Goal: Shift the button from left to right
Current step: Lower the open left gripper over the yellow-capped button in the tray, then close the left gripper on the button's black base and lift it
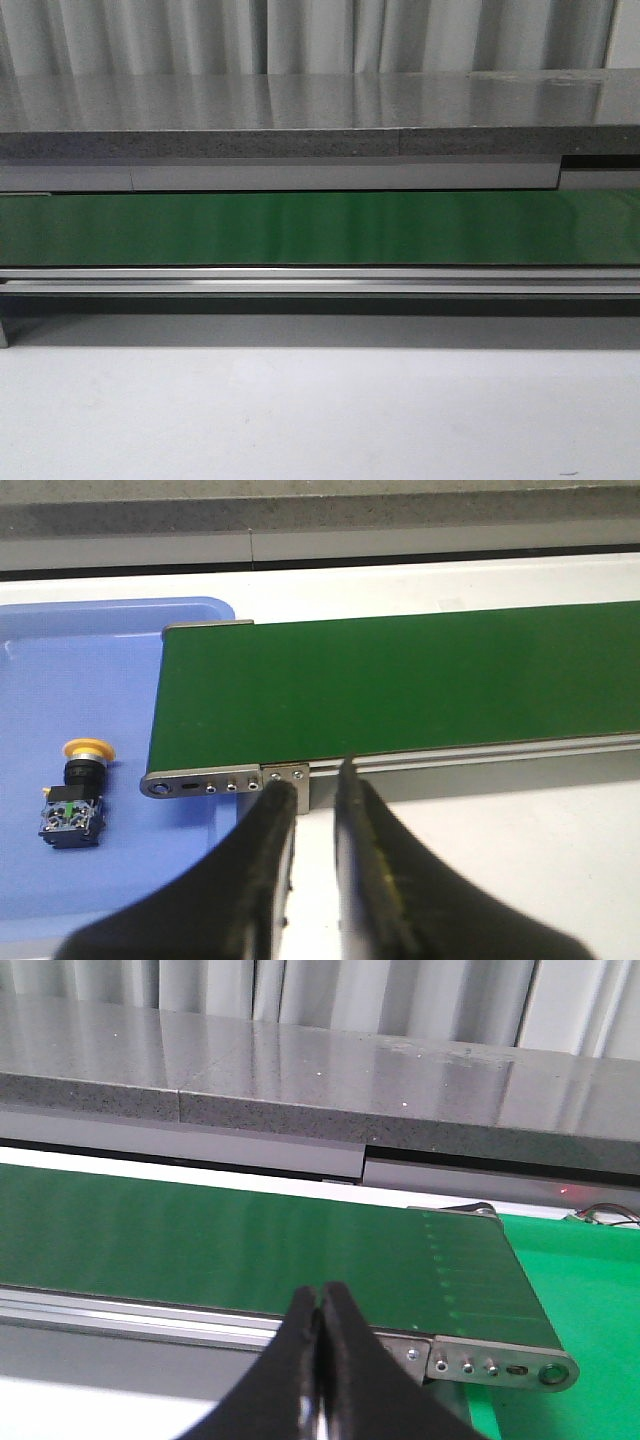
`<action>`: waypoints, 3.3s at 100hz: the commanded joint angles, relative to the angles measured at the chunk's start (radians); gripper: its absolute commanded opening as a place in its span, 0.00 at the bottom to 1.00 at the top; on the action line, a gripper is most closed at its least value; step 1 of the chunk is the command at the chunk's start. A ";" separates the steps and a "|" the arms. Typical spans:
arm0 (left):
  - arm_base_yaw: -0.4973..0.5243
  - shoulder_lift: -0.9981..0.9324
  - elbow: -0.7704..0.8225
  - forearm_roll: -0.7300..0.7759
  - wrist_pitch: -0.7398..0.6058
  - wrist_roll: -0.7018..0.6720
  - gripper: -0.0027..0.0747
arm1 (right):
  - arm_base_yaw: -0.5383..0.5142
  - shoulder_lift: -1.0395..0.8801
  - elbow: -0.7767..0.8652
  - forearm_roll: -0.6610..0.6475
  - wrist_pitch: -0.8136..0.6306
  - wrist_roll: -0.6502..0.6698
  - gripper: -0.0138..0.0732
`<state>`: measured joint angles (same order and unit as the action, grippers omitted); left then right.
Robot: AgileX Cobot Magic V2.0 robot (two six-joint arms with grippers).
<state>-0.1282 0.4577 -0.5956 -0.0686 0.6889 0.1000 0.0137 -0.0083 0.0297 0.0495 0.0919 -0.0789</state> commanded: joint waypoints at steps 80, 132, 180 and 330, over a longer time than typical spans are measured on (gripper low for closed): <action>-0.003 0.173 -0.155 0.305 0.118 -0.273 0.89 | -0.001 -0.017 0.000 -0.010 -0.081 0.002 0.08; 0.207 0.649 -0.388 0.362 0.105 -0.270 0.89 | -0.001 -0.017 0.000 -0.010 -0.081 0.002 0.08; 0.482 1.073 -0.583 0.060 0.077 0.010 0.89 | -0.001 -0.017 0.000 -0.010 -0.081 0.002 0.08; 0.485 1.437 -0.632 -0.024 -0.047 0.059 0.86 | -0.001 -0.017 0.000 -0.010 -0.081 0.002 0.08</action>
<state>0.3546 1.9392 -1.1986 -0.0746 0.6691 0.1594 0.0137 -0.0083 0.0297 0.0495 0.0919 -0.0789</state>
